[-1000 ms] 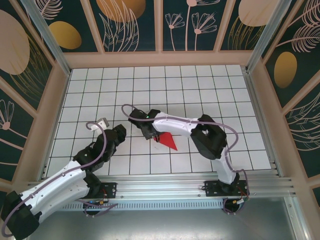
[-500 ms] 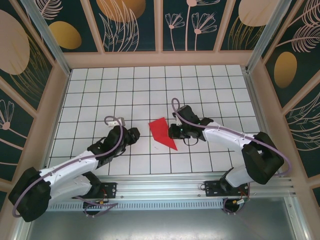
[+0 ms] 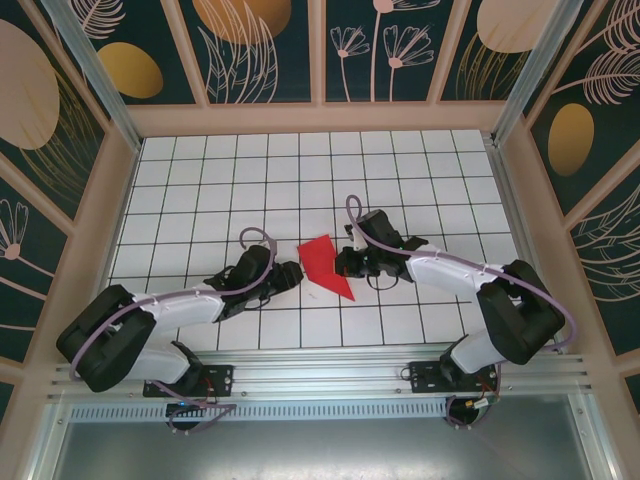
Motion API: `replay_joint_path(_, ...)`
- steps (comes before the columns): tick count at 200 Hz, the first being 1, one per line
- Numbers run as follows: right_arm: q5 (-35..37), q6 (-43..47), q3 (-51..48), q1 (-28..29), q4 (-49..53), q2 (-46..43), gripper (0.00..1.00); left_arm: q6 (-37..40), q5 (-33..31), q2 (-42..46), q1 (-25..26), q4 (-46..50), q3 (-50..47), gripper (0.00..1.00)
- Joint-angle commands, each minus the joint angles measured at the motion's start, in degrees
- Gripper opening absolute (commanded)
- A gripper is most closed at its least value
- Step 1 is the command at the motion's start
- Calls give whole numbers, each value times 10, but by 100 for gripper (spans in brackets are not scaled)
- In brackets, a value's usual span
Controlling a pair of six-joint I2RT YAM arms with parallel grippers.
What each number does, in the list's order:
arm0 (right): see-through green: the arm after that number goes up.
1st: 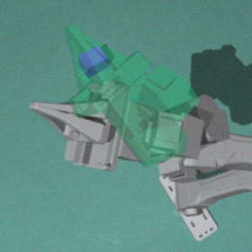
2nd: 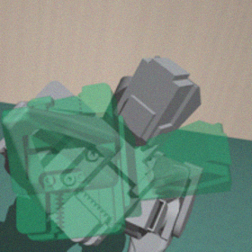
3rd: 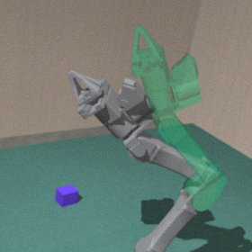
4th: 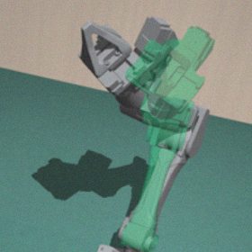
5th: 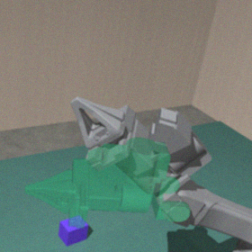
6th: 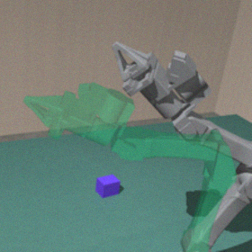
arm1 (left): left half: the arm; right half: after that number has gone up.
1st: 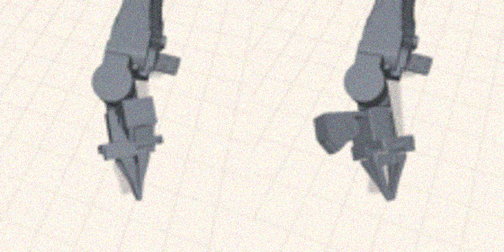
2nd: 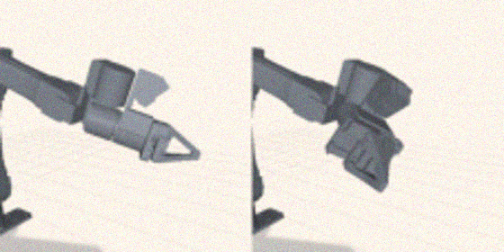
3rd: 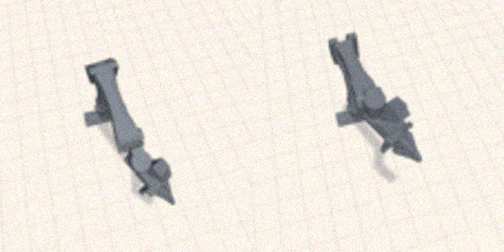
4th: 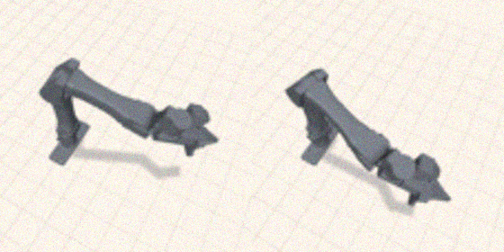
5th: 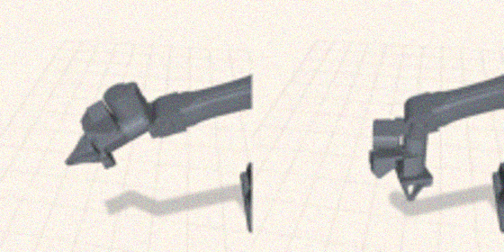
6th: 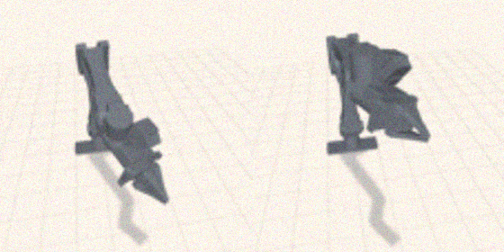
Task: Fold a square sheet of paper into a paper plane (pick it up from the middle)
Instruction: Turn over the paper at the center of the table, then fold the wing for the fifth time at the center of the table.
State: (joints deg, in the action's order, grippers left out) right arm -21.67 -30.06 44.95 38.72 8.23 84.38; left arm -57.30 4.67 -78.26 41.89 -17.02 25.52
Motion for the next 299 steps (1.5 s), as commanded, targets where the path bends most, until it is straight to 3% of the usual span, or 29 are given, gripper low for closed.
replay_joint_path(1,-14,12,5,-3,-21,6,3,-14,18,-13,1,-34,12,46)
replay_joint_path(144,-1,4,23,-16,-10,49,2,-14,15,-22,1,-22,14,47)
replay_joint_path(299,-28,-23,-47,-71,-112,122,2,-14,64,-75,1,-47,45,55)
